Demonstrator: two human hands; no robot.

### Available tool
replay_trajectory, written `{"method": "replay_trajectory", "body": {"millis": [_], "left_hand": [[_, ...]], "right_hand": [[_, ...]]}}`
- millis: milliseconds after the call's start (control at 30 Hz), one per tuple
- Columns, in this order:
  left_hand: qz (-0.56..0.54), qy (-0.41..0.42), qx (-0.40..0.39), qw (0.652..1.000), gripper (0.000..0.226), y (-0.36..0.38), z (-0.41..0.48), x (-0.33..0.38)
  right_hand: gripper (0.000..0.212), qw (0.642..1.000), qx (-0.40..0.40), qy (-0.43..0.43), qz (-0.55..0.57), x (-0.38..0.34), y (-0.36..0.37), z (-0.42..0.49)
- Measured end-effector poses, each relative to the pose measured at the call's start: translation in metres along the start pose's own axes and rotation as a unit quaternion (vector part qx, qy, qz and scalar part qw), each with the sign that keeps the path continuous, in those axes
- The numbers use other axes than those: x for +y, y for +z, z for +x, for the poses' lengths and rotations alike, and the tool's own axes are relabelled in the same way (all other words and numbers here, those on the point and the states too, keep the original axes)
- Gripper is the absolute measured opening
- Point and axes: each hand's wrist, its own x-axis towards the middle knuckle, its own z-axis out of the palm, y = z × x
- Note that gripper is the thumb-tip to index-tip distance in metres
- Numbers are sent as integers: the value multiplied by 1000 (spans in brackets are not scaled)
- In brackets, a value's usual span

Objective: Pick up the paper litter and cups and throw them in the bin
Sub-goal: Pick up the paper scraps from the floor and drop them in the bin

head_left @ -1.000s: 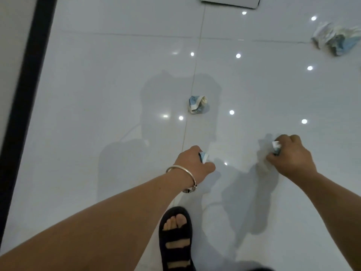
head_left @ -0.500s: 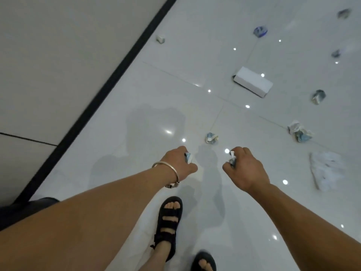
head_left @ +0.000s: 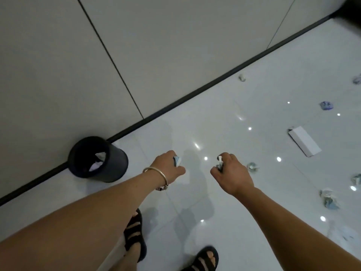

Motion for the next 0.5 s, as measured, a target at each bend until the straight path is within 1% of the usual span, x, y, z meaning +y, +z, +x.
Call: {"method": "replay_trajectory", "body": {"millis": [133,300,400,500], "left_hand": [[-38,-71,55,995,22,-51,-27,-82],[-86,-151,101,980,27,-109,-39,-197],[-118,-173,119,971,28,-143,-37,-264],[-160,-185,141,959,39,-172,-30,-323]], "right_hand": [[30,998,-39,-44,1,-78,38,1],[30,994,-93,-62,-6,-175,111,15],[31,988,-126,-90,-16,-241,166,27],[32,983,-150,-109,-17,-309,217,39]]}}
